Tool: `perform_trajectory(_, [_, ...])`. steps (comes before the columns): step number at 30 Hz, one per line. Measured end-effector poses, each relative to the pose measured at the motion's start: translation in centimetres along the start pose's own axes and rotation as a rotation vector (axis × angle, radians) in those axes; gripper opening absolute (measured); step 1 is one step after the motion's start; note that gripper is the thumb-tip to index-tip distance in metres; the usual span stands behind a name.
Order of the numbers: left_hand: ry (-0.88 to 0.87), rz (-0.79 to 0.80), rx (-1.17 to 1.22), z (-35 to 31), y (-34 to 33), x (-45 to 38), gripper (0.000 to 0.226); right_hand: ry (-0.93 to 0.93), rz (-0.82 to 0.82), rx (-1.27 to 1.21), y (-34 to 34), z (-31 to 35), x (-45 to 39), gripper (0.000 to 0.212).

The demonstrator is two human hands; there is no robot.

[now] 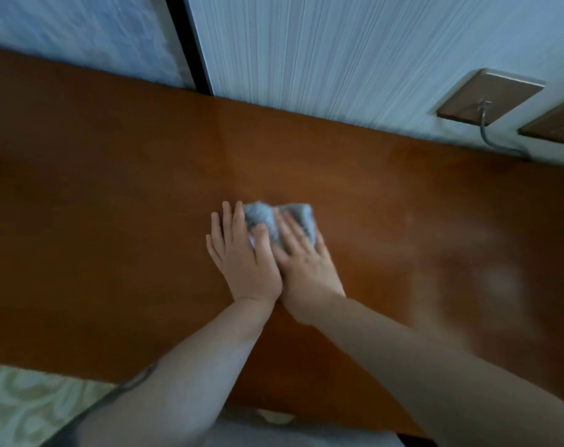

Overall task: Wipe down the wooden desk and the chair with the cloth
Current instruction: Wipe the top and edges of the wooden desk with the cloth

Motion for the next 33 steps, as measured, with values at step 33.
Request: perform_trajectory(33, [-0.699,0.386,-0.437,6.4,6.1,-3.5,0.060,-1.107,-0.476,-0.235,-6.3,9.2,10.2,0.052])
Point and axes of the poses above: each hand's wrist, its own x-axis away from the middle knuckle, its own y-axis out of the back of the hand, z = x × y, the point moved 1 cm from there along -x, towards the middle knuckle, and after that the axes turned 5 degrees about y, right-handed, at the moved point
